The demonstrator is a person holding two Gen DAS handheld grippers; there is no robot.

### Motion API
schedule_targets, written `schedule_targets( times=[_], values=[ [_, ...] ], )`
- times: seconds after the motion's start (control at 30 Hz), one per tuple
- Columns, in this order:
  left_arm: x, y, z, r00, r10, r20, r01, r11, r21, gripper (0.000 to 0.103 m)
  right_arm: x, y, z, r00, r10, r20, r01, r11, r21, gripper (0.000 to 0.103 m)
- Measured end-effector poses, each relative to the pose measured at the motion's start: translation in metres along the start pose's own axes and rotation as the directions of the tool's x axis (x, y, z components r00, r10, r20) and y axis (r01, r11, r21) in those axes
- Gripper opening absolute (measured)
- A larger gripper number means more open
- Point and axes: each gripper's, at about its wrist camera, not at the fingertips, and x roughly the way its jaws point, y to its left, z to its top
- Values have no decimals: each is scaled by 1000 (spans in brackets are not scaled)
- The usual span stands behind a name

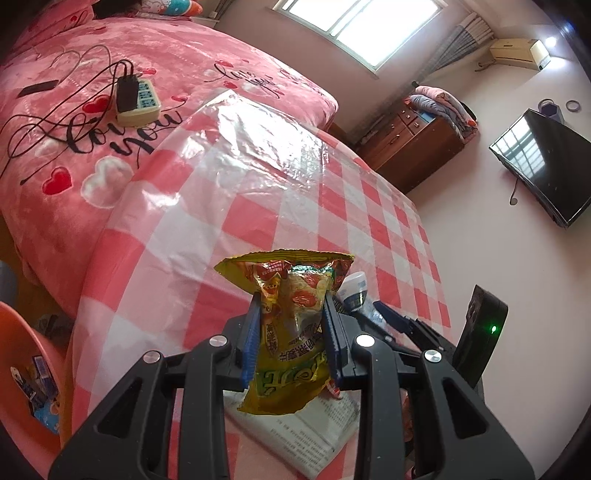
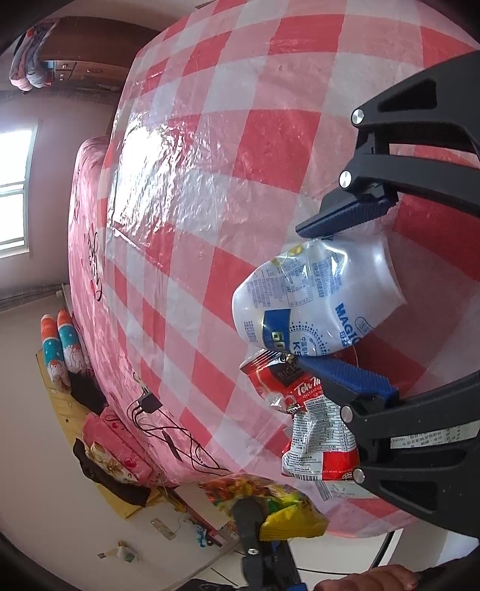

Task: Collect trash
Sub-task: 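Carry the chip bag and yogurt bottle over to the pink bucket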

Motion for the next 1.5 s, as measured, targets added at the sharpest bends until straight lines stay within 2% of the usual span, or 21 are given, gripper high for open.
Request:
schedule_targets(
  times=[0.4, 0.57, 0.87, 1.03, 1.23, 1.5],
  values=[
    [-14, 14, -17, 1000, -16, 1, 16, 1000, -6, 32, -17, -8, -10, 998, -47, 42, 45, 997, 58, 65],
    [-20, 16, -23, 1000, -31, 3, 31, 999, -8, 32, -31, -12, -11, 996, -48, 73, 41, 995, 94, 65],
    [-36, 24, -34, 999, -50, 10, 50, 999, -14, 32, -57, 4, -5, 991, -37, 129, 26, 996, 84, 65],
    [-49, 32, -38, 998, -53, 26, 53, 998, -24, 32, -70, 26, 0, 988, -14, 152, 7, 999, 47, 65],
    [-66, 48, -43, 998, -42, 49, 44, 998, -45, 32, -74, 65, 3, 987, 51, 151, -50, 999, -10, 65],
    [-100, 87, -56, 997, 15, 78, -7, 995, -102, 32, -60, 140, 0, 974, 209, 91, -199, 974, -107, 65]
  ],
)
